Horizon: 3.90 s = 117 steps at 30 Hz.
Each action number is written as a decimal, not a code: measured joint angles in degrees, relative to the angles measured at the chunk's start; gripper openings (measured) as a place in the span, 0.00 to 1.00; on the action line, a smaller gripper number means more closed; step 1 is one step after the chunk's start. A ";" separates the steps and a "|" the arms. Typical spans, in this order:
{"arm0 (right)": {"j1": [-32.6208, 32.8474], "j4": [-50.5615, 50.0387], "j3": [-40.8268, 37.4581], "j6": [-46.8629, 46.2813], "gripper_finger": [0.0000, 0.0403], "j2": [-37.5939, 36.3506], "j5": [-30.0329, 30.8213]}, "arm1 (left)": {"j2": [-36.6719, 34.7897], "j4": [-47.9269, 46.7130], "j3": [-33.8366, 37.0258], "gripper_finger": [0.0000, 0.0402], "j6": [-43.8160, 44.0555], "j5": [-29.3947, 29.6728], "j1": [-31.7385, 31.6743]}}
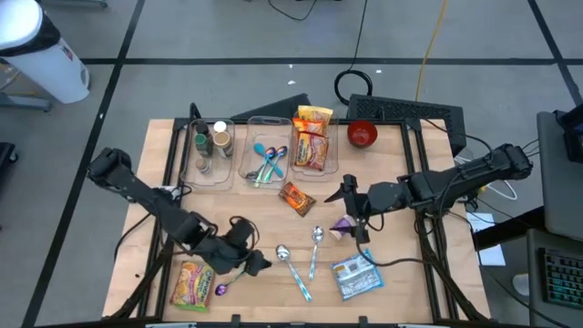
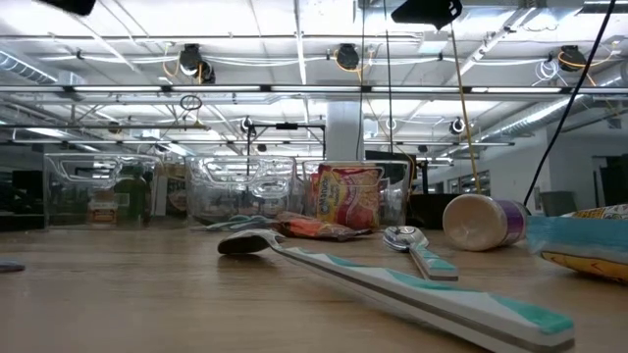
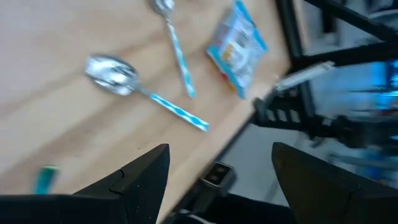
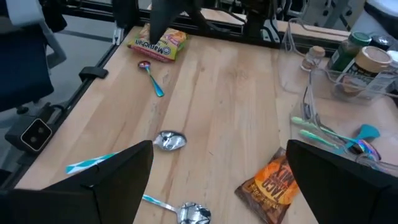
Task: Pick & Place Food Item
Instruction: Put the left blue spoon into the middle transparent bin
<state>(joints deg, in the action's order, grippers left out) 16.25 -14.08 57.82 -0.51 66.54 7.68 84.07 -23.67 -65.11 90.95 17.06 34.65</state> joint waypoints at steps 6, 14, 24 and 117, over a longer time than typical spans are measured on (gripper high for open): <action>2.05 -0.08 0.00 -3.25 0.90 -0.17 0.01 | -0.02 -19.85 -10.68 0.73 -0.37 0.17 -1.36; 4.66 0.40 0.00 -4.39 0.90 -0.17 12.87 | 0.00 -25.71 -13.98 0.73 2.49 -1.03 -1.99; 4.66 0.54 0.00 -12.31 0.90 -0.31 13.55 | 7.11 -23.19 -13.98 0.73 7.18 -4.94 -0.87; 8.59 -11.92 -6.78 -3.30 0.90 -23.34 17.55 | 45.20 -27.14 -35.64 0.15 35.73 -24.53 -13.63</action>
<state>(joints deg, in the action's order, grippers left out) 24.84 -26.00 51.05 -3.81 43.20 25.23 129.27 -50.81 -100.75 126.67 -7.47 21.02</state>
